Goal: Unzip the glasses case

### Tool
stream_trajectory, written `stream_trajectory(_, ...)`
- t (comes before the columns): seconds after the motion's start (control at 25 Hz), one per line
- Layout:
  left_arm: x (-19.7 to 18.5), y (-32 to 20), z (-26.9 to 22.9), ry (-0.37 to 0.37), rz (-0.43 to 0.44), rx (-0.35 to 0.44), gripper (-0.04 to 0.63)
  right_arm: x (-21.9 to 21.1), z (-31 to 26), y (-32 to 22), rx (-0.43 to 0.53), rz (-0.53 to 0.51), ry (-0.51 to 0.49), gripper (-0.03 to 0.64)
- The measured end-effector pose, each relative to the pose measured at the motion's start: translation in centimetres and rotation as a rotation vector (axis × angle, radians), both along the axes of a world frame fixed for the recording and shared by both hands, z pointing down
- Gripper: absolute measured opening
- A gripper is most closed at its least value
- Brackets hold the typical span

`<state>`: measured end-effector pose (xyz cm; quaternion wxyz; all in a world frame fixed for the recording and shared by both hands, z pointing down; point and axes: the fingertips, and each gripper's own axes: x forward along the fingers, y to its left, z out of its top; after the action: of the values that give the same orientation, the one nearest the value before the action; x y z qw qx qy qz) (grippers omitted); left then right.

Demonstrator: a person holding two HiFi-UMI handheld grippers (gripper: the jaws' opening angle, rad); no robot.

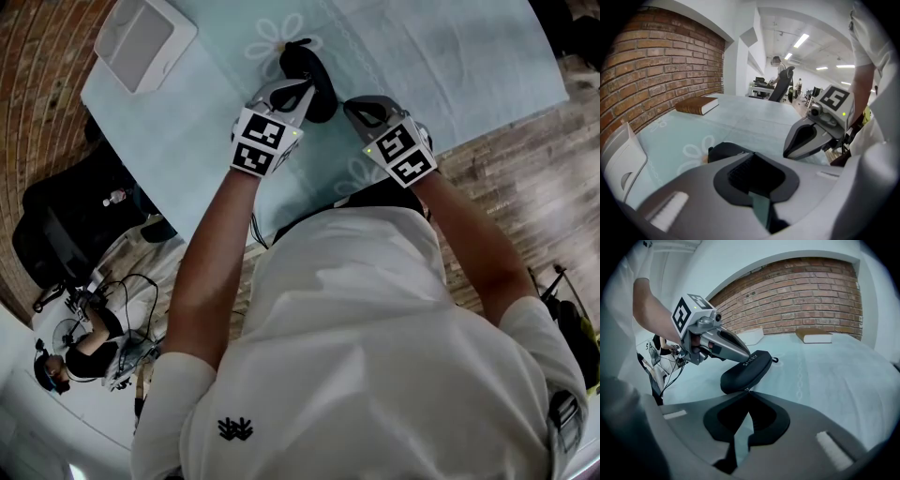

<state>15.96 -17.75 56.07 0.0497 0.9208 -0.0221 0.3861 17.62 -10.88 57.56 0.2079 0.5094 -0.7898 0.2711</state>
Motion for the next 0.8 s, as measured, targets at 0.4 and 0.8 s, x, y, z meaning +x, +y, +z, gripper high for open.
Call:
stream_trajectory(0.4,0.3,0.3,-0.4,-0.011,0.009,-0.015,0.057,0.8,0.0,-1.2,0.004,-0.031,0.007,-0.002)
stream_trajectory(0.8,0.3,0.3,-0.4,-0.012,-0.012,-0.032,0.057,1.6,0.0,-2.4,0.013,-0.083,0.011,-0.002)
